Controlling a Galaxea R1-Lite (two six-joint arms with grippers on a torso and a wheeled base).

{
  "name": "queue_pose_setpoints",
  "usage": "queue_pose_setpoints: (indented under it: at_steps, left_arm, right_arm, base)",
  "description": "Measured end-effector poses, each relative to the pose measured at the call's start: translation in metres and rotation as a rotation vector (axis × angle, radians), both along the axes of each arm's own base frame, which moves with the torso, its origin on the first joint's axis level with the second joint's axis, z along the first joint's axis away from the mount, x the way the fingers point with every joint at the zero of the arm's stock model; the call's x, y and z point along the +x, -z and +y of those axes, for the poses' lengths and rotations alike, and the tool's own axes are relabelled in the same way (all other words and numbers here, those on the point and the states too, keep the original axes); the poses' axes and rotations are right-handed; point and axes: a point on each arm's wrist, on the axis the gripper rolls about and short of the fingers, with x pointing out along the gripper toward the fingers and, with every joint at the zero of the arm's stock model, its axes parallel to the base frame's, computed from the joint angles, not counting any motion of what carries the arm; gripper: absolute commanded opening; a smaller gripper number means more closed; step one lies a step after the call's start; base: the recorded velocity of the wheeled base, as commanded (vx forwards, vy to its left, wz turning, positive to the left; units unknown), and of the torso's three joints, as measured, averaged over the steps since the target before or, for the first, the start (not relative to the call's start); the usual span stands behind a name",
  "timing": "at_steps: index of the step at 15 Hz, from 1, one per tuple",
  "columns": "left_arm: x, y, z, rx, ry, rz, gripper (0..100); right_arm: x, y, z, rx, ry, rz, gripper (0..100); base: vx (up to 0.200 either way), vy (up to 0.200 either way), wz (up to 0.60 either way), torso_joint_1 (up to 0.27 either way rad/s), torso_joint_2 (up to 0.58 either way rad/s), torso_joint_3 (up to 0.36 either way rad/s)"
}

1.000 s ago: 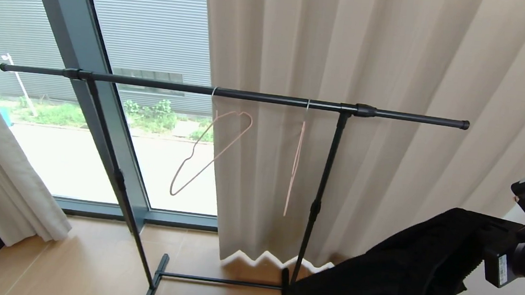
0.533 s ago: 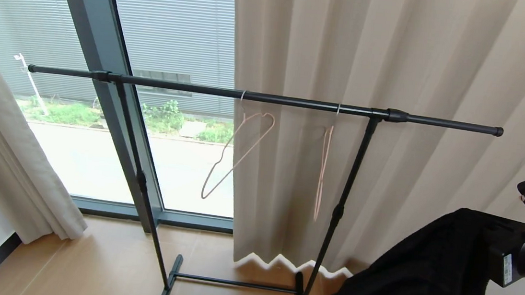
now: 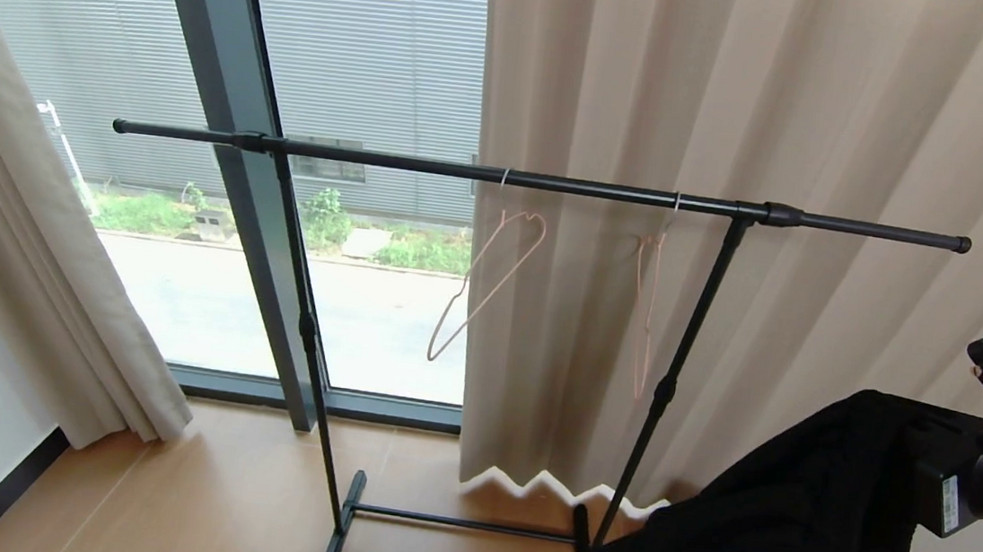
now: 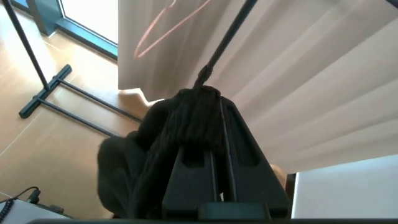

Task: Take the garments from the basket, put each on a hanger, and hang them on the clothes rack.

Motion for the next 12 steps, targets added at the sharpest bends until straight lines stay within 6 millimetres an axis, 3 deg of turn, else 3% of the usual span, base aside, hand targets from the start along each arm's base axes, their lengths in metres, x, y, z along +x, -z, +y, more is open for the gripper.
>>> queue_pose_setpoints:
  at_steps: [2, 12]
  left_arm:
    - [0.000, 0.000, 0.000, 0.004, -0.001, 0.000, 100]
    - [0.002, 0.000, 0.000, 0.023, -0.025, 0.032, 100]
  right_arm:
    - [0.001, 0.001, 0.001, 0.000, -0.005, 0.003, 0]
    - [-0.007, 0.012, 0.006, -0.061, -0.014, -0.009, 0]
  base:
    - [0.000, 0.000, -0.60, 0.005, 0.00, 0.005]
    - [0.000, 0.000, 0.00, 0.000, 0.00, 0.000]
